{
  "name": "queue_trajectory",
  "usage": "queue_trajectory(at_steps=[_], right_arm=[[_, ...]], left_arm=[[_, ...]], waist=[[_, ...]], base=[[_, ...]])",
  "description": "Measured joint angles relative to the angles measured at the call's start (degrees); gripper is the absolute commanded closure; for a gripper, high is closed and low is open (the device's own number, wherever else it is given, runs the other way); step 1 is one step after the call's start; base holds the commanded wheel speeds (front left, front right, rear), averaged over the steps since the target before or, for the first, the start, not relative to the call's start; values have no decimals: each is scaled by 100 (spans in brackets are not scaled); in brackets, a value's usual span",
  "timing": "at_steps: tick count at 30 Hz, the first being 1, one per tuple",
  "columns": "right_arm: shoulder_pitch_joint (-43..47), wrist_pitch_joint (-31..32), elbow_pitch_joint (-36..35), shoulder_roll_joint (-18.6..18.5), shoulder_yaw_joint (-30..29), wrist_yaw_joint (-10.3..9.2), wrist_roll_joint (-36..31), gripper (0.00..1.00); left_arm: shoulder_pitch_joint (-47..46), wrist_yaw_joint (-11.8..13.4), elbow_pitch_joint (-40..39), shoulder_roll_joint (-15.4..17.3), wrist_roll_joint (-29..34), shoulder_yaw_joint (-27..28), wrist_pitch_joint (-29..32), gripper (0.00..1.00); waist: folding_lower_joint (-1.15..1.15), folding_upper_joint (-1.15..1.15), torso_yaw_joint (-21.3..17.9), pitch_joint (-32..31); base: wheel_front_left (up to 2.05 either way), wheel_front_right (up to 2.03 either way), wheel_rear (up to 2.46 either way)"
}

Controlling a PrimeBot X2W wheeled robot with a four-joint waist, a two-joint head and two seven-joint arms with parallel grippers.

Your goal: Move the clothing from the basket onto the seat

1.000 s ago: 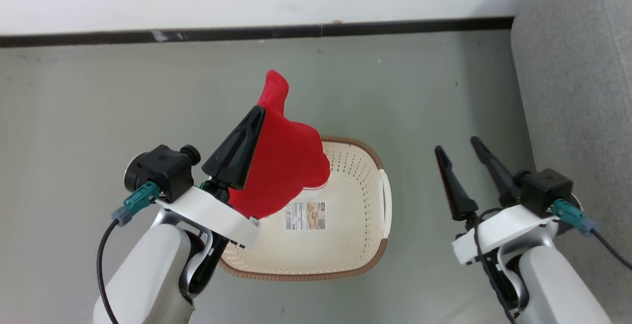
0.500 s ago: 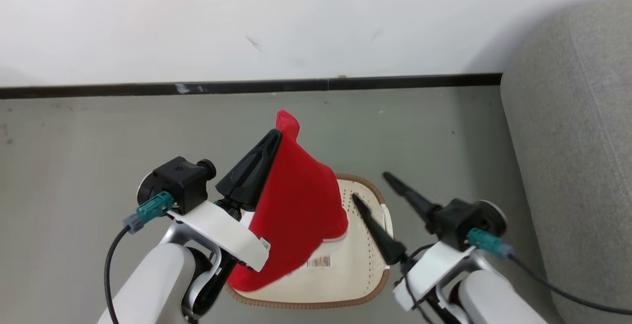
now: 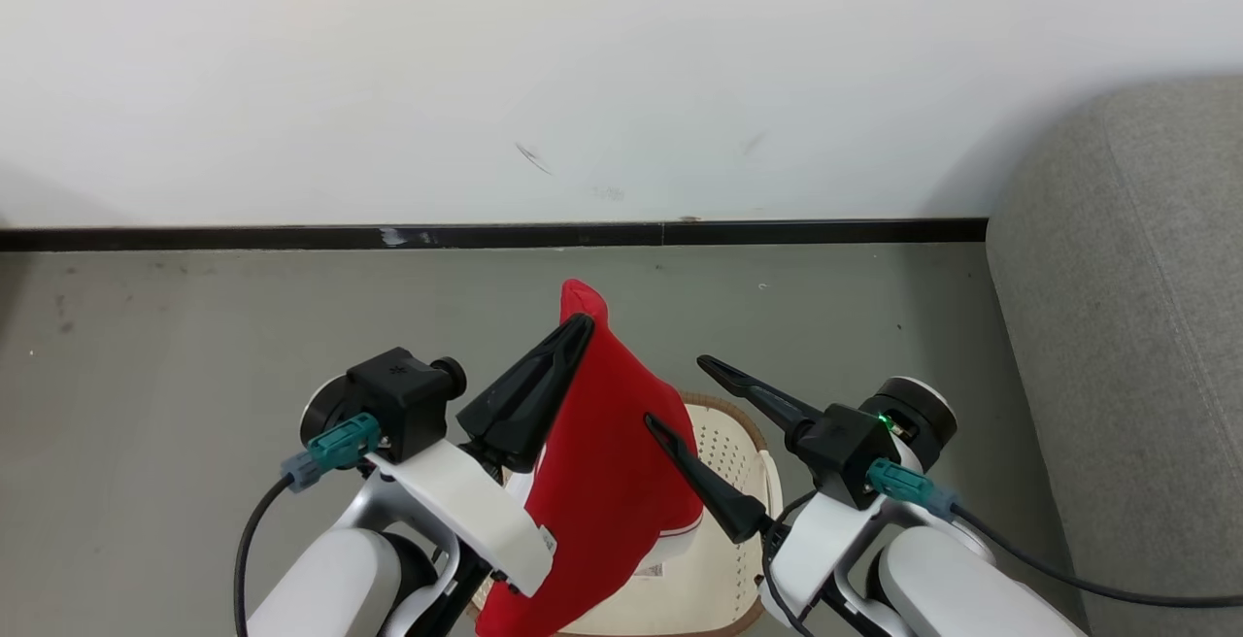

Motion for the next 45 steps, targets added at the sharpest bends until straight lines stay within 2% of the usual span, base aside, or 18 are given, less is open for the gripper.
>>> queue_trajectory(at_steps=[16, 23, 24, 25, 27, 28, 39, 40, 41, 42, 43, 44, 45], right_arm=[[-139, 1, 134, -299, 771, 0, 609, 0], [-45, 1, 313, -364, 836, 0, 1000, 0], [-9, 1, 339, -374, 838, 0, 1036, 8], [26, 1, 368, -388, 848, 0, 1071, 55], [60, 1, 392, -405, 858, 0, 1100, 96], [97, 1, 406, -417, 860, 0, 1133, 100], [157, 1, 349, -387, 1016, 0, 1610, 100], [157, 1, 318, -383, 962, 0, 1690, 100], [154, 1, 303, -385, 926, 0, 1747, 100], [149, 1, 298, -393, 900, 0, 1763, 100], [147, 1, 294, -411, 875, 0, 1763, 100], [147, 1, 293, -434, 838, 0, 1764, 100], [147, 1, 294, -456, 792, 0, 1766, 100]], left_arm=[[155, -2, -805, -22, -230, -368, 455, 100], [155, -3, -1191, -81, -349, -443, 558, 100], [155, -3, -1245, -90, -356, -444, 587, 100], [155, -3, -1279, -97, -357, -444, 614, 100], [155, -2, -1302, -103, -364, -442, 639, 100], [155, 0, -1310, -99, -374, -431, 656, 100], [222, 197, -1028, 10, -394, -226, 755, 100], [282, 200, -979, 7, -394, -229, 751, 95], [296, 200, -959, 8, -394, -227, 750, 56], [305, 200, -939, 7, -394, -227, 750, 27], [320, 201, -923, 8, -394, -229, 749, 7], [344, 201, -910, 9, -393, -229, 749, 0], [364, 202, -898, 9, -393, -229, 747, 0]], waist=[[0, 0, 222, -371], [0, 0, 328, -452], [0, 0, 341, -460], [0, 0, 354, -467], [0, 0, 367, -473], [0, 0, 378, -478], [0, 0, 327, -405], [0, 0, 293, -385], [0, 0, 273, -375], [0, 0, 254, -365], [0, 0, 234, -355], [0, 0, 213, -345], [0, 0, 192, -336]], base=[[0, 0, 0], [0, 0, 0], [0, 0, 0], [0, 0, 0], [0, 0, 0], [0, 0, 0], [0, 0, 0], [0, 0, 0], [0, 0, 0], [0, 0, 0], [0, 0, 0], [0, 0, 0], [0, 0, 0]])
